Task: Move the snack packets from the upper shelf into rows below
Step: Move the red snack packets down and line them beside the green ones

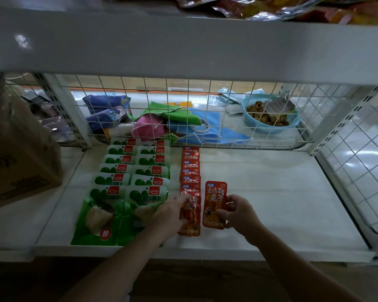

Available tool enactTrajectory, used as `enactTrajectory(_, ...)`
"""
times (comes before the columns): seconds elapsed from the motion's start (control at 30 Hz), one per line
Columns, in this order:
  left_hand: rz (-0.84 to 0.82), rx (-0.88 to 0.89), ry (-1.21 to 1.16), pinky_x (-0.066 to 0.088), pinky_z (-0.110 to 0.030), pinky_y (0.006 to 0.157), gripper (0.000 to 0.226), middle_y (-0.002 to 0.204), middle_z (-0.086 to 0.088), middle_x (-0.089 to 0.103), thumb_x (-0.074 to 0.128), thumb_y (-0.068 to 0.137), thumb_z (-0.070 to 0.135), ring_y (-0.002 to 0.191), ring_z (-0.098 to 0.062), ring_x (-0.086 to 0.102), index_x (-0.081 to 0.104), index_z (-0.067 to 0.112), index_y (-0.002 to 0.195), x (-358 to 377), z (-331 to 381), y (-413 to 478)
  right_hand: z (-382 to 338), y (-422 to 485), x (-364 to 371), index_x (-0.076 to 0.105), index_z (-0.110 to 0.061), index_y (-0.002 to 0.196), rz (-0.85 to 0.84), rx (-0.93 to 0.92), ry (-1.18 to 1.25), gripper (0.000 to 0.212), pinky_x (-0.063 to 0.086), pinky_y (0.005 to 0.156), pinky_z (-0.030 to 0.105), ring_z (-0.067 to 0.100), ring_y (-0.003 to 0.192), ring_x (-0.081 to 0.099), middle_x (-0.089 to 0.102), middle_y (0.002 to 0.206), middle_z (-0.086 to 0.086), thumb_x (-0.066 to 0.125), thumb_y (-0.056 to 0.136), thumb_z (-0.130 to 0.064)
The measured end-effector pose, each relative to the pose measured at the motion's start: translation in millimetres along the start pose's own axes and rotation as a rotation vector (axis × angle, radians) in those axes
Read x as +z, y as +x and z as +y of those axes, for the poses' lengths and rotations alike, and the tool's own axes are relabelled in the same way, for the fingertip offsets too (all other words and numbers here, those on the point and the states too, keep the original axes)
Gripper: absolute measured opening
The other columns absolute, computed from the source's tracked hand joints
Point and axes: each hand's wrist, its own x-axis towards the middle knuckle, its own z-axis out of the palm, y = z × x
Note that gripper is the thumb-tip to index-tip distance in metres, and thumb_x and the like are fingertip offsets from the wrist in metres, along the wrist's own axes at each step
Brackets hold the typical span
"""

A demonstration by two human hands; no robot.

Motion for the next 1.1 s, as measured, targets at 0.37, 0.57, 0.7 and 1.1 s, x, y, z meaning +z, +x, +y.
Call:
enactTrajectory(0.37,0.139,0.035,-0.062,0.053,-0.038,0.088,0.069,0.113,0.013,0.058,0.077,0.082,0.033,0.091,-0.007,0.062,0.041,0.038,0.140,-14.5,-12.8,-12.6,-3.8,-13.8,44.6,0.054,-0.015,0.113,-0.101,-0.003,-0.085,0.024,0.062,0.078,0.037,0.019,0.098,0.068,0.065,0.106,0.002,0.066,0.092,-0.011)
enactTrajectory(0.57,0.106,0.042,-0.079,0.054,-0.025,0.082,0.068,0.105,0.012,0.054,0.076,0.085,0.020,0.082,-0.003,0.059,0.042,0.029,0.143,-22.2,-19.9,-22.6,1.7,-18.8,61.3,0.054,-0.022,0.109,-0.080,-0.006,-0.141,0.024,0.061,0.084,0.042,0.016,0.099,0.066,0.064,0.104,-0.004,0.068,0.090,-0.016)
enactTrajectory(0.7,0.080,0.030,-0.090,0.056,-0.035,0.087,0.072,0.104,0.013,0.053,0.076,0.083,0.018,0.083,-0.003,0.058,0.040,0.032,0.144,-20.4,-26.6,-24.9,3.5,-19.9,68.3,0.052,-0.022,0.106,-0.045,-0.018,-0.164,0.027,0.062,0.077,0.032,0.010,0.089,0.067,0.064,0.098,-0.006,0.071,0.088,-0.017)
enactTrajectory(1.1,0.071,0.040,-0.081,0.055,-0.038,0.088,0.072,0.105,0.015,0.053,0.076,0.084,0.021,0.079,-0.001,0.060,0.038,0.032,0.145,-16.6,-28.4,-22.8,8.0,-18.0,72.8,0.050,-0.021,0.097,0.053,0.024,-0.252,0.028,0.052,0.056,0.016,0.005,0.078,0.065,0.063,0.093,-0.005,0.076,0.085,-0.024)
